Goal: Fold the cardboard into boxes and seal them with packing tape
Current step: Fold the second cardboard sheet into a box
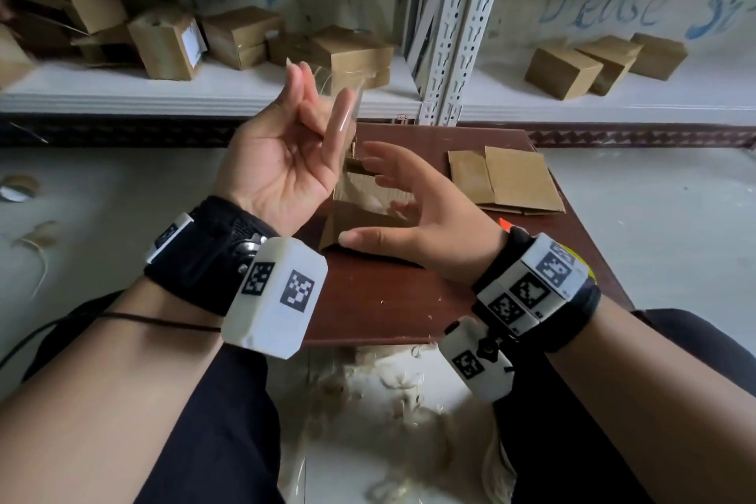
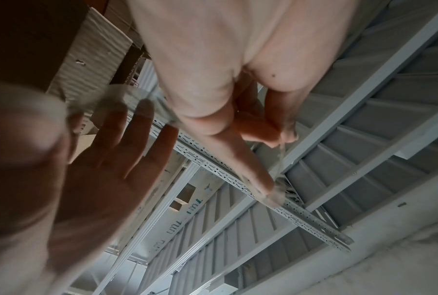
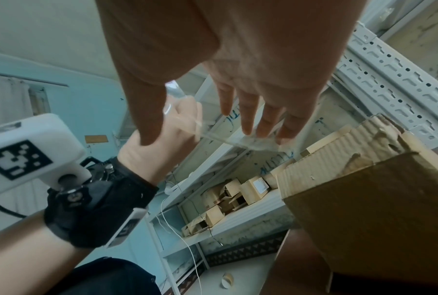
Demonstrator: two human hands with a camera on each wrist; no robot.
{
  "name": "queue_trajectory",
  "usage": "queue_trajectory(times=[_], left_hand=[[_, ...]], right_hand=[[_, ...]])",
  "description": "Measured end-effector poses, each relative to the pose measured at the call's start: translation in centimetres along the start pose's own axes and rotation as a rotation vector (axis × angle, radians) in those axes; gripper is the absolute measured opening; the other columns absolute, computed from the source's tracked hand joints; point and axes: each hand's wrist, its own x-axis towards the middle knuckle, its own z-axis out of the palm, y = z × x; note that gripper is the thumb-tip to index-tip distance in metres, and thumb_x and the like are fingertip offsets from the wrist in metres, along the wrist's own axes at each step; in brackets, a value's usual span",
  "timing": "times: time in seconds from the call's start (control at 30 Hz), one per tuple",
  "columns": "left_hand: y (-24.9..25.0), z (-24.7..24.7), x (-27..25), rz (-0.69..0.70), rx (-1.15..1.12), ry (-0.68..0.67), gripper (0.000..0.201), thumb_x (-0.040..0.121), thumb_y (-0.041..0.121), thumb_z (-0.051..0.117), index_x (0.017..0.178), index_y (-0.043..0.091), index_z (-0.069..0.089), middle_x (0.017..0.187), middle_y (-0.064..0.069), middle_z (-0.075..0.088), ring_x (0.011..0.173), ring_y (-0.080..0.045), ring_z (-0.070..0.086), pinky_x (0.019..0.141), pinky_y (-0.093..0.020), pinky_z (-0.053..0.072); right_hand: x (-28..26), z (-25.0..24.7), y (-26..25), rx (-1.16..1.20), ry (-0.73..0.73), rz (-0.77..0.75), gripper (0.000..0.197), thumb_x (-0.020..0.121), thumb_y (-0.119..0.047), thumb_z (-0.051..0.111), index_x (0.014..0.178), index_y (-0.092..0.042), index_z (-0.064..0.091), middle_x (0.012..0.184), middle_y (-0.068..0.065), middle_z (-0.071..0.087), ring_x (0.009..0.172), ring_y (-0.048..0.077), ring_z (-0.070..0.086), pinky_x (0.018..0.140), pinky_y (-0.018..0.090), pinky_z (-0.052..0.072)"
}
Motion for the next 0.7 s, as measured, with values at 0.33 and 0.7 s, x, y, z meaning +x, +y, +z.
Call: queue_trajectory(times=[0.33,0.7], left_hand=[[0.4,0.1,0.4,-0.049,0.03,-0.038,0.014,0.084,0.002,0.075,0.096,-0.004,0.073,0.081,-0.013,0.075,0.092,-0.014,0.061,0.083,-0.044,0.063],[2.3,-0.2,-0.4,0.124,0.036,-0.033,0.012,0.084,0.006,0.072,0.092,-0.003,0.072,0.082,-0.01,0.075,0.064,-0.02,0.071,0.079,-0.044,0.064]], right_hand=[[1.6,0.6,0.8,0.121,-0.084,0.018,0.085,0.057,-0.072,0.085,0.128,-0.029,0.063,0.092,0.0,0.063,0.086,0.015,0.066,0.087,0.041,0.056],[1.5,-2.5,3.2,-0.111,0.066,0.091,0.041,0.075,-0.058,0.085,0.082,-0.02,0.071,0.083,0.016,0.074,0.07,0.033,0.066,0.075,0.048,0.059]])
